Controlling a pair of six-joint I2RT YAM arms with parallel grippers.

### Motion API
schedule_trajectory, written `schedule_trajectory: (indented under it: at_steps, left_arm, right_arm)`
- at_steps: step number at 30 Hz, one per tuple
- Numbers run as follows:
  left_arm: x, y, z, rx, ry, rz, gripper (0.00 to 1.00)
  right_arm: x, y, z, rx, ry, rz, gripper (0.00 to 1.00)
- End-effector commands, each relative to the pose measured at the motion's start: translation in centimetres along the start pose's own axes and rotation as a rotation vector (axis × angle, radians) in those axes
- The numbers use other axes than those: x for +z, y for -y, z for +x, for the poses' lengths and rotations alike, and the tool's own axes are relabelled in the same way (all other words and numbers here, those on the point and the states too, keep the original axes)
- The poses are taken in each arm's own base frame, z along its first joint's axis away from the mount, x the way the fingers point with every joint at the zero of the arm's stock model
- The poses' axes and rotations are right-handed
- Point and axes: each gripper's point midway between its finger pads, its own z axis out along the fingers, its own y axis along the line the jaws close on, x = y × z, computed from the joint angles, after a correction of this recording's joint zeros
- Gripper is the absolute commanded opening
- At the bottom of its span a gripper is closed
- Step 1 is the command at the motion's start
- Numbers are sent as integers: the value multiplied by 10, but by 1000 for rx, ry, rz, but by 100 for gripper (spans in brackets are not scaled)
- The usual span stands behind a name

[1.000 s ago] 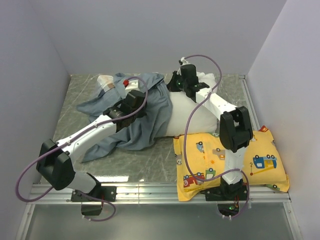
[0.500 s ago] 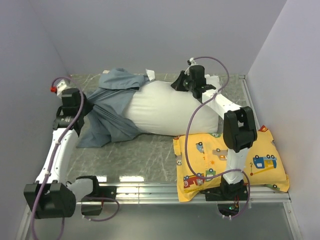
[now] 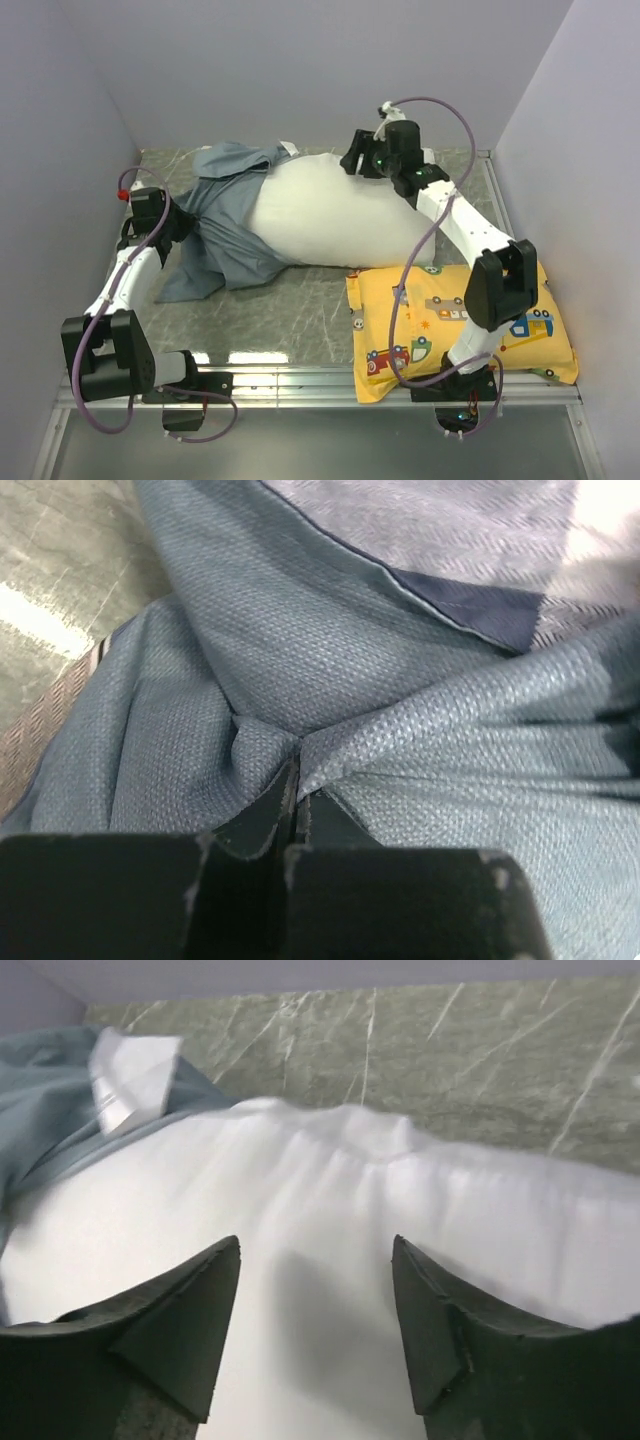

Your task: Remove the pillowcase from the pillow

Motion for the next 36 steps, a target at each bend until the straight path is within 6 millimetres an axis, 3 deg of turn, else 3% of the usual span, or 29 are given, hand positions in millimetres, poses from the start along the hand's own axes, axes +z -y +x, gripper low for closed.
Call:
schedule_trajectory:
  at_steps: [1, 3, 4, 6, 7, 11, 15, 16, 18, 19, 20, 21, 22, 23, 25, 26, 27, 29, 31, 32, 36]
  left_arm:
    - [0, 17, -13, -3, 31, 39, 1]
    - [2, 23, -13, 6, 24, 54, 0]
    - [2, 30, -18, 10, 31, 63, 1]
    - [6, 34, -16, 27, 15, 67, 1]
    - [7, 41, -20, 32, 21, 77, 0]
    - [13, 47, -18, 51, 9, 80, 1]
    - [21, 57, -21, 67, -11, 105, 1]
    - [20, 69, -25, 73, -18, 131, 1]
    - [26, 81, -22, 98, -47, 152, 2]
    - [23, 96, -31, 117, -33, 166, 11]
    - [23, 106, -26, 160, -43, 169, 18]
    - [24, 110, -27, 181, -41, 157, 28]
    - [18, 126, -40, 202, -8, 175, 47]
    - [15, 126, -39, 233, 8, 135, 55]
    - [1, 137, -48, 253, 45, 135, 71]
    - [-4, 136, -50, 264, 73, 106, 74]
    - [-19, 143, -56, 269, 108, 121, 77]
    - [-33, 145, -47, 292, 129, 116, 81]
    - [-50, 134, -44, 292, 164, 84, 82]
    - [-56, 135, -33, 301, 157, 93, 82]
    - [-73, 103, 2, 285, 144, 66, 83]
  right_arm:
    - [-31, -56, 15, -197, -34, -46, 73]
    - [-37, -72, 36, -264, -73, -71, 76]
    - [-40, -94, 55, -305, -99, -107, 76]
    - [-37, -98, 81, -365, -127, -71, 78]
    - [-37, -109, 97, -390, -142, -84, 79]
    - [-8, -91, 140, -393, -214, 2, 82]
    - [20, -77, 166, -401, -291, 70, 81]
    - [25, -75, 167, -398, -298, 85, 79]
    - [36, -74, 165, -386, -320, 103, 55]
    - [39, -76, 161, -380, -316, 99, 38]
    - [43, -83, 151, -361, -303, 83, 8]
    - [42, -80, 145, -346, -312, 83, 0]
    - [42, -83, 137, -331, -304, 67, 0]
    - [39, -93, 126, -306, -291, 22, 0]
    - [37, -92, 108, -268, -276, 0, 0]
    - [33, -104, 98, -244, -266, -54, 0]
    - [32, -105, 93, -226, -265, -72, 0]
    - [31, -105, 76, -186, -245, -97, 0]
    - [30, -107, 69, -168, -239, -117, 0]
    - [30, -109, 64, -165, -227, -121, 0]
    - [29, -113, 54, -158, -213, -127, 0]
